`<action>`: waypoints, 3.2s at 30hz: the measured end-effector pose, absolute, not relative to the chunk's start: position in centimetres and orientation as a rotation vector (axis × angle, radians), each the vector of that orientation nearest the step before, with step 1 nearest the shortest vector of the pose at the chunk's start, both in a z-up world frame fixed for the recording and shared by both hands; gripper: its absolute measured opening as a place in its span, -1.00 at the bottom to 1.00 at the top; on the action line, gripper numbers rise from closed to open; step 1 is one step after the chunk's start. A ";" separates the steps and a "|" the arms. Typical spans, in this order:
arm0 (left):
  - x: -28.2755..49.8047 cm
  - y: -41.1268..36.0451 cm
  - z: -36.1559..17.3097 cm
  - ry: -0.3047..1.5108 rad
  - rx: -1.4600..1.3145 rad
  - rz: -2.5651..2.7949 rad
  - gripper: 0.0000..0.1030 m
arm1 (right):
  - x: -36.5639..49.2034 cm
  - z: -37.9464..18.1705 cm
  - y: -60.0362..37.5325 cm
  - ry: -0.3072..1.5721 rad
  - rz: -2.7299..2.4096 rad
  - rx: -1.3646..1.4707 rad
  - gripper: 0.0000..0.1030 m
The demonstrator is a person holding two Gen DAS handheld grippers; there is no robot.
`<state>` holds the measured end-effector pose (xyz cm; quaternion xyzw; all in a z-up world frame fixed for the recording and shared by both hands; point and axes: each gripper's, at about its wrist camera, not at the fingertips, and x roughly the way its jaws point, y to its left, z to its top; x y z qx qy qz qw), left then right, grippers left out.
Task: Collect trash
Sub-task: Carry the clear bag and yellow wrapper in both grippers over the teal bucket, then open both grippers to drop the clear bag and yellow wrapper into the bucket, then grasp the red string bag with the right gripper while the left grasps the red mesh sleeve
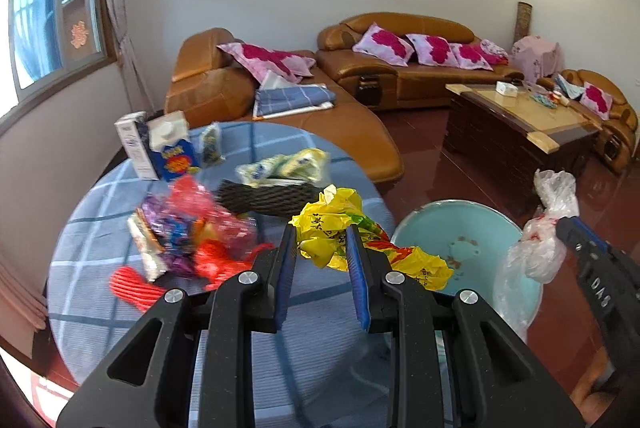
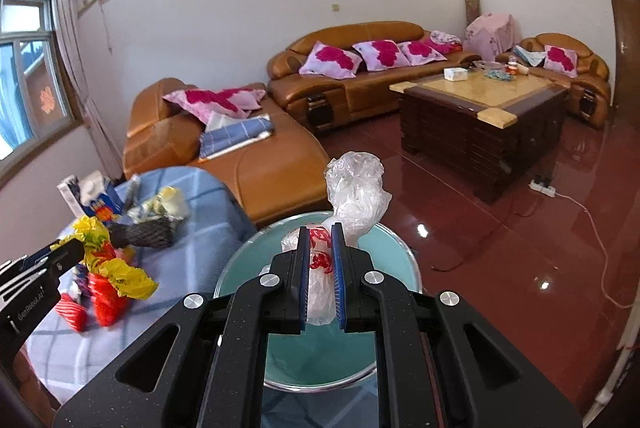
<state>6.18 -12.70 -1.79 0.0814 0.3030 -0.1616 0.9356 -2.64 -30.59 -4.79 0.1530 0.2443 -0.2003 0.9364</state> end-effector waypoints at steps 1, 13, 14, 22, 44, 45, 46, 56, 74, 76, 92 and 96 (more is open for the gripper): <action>6.3 -13.2 -2.0 0.624 0.170 -0.339 -0.51 | -2.5 -5.0 -30.9 0.508 -0.413 0.304 -0.78; 7.6 -19.9 -5.4 0.702 0.232 -0.411 -0.50 | -0.6 -9.7 -34.4 0.650 -0.438 0.356 -0.75; 7.7 -20.1 -5.6 0.708 0.235 -0.411 -0.49 | -0.5 -10.1 -34.6 0.658 -0.433 0.379 -0.71; 8.1 -22.4 -6.6 0.732 0.267 -0.426 -0.44 | -1.5 -9.7 -35.8 0.609 -0.466 0.447 -0.28; 6.3 -20.4 -4.8 0.645 0.280 -0.389 0.68 | -4.4 -6.4 -36.0 0.475 -0.584 0.454 0.17; 6.3 -20.0 -4.9 0.649 0.275 -0.381 0.69 | -4.3 -6.3 -35.8 0.475 -0.574 0.446 0.17; 6.3 -19.6 -4.9 0.653 0.269 -0.375 0.69 | -4.2 -6.3 -35.5 0.478 -0.566 0.437 0.19; 7.0 -15.6 -5.7 0.680 0.255 -0.327 0.69 | -3.7 -6.1 -33.1 0.491 -0.527 0.376 0.21; 10.6 -0.5 -7.7 0.768 0.164 -0.104 0.69 | 1.1 -6.0 -23.8 0.555 -0.275 0.260 0.20; 11.2 1.8 -8.2 0.782 0.147 -0.060 0.69 | 2.1 -6.0 -22.2 0.567 -0.234 0.243 0.20; 14.1 12.8 -9.6 0.829 0.026 0.126 0.69 | 9.9 -7.2 -12.1 0.686 0.078 0.192 0.20; 14.5 13.2 -9.8 0.835 0.032 0.113 0.69 | 11.7 -8.7 -10.6 0.750 0.096 0.161 0.20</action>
